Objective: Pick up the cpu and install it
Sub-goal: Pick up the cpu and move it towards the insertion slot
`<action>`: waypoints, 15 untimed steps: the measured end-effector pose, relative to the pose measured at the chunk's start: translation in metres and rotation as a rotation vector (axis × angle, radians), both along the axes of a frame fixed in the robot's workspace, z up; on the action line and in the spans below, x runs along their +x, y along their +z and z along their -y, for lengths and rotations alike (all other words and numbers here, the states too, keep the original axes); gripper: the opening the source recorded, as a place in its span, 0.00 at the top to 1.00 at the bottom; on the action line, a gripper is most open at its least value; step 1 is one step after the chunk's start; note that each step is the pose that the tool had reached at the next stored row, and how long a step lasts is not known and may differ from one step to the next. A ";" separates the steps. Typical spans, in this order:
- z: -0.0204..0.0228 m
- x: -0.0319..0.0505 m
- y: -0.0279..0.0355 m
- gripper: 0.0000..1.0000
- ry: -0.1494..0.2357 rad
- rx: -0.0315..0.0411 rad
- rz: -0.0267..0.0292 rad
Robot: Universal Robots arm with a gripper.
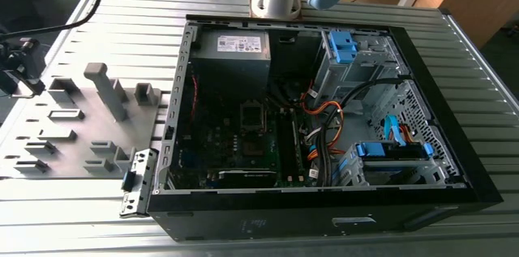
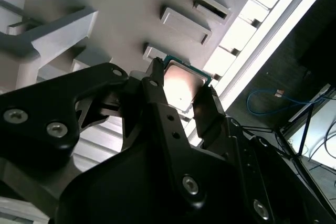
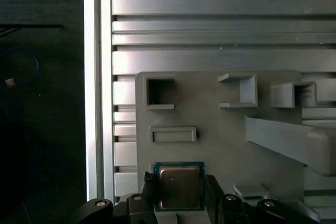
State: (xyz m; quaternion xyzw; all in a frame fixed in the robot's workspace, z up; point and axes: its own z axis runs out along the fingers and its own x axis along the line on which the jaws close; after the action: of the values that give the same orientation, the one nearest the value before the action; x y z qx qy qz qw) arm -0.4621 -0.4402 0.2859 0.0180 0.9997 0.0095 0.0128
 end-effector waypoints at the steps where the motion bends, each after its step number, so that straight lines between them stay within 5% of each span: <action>1: 0.0000 0.0000 -0.0001 0.53 0.000 0.0001 0.0002; 6: 0.0000 0.0000 0.0040 0.53 0.000 -0.0003 -0.0004; 15: 0.0000 0.0000 0.0438 0.53 0.000 -0.0001 -0.0001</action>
State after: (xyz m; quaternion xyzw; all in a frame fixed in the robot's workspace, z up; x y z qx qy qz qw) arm -0.4621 -0.4402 0.3297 0.0181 0.9997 0.0095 0.0127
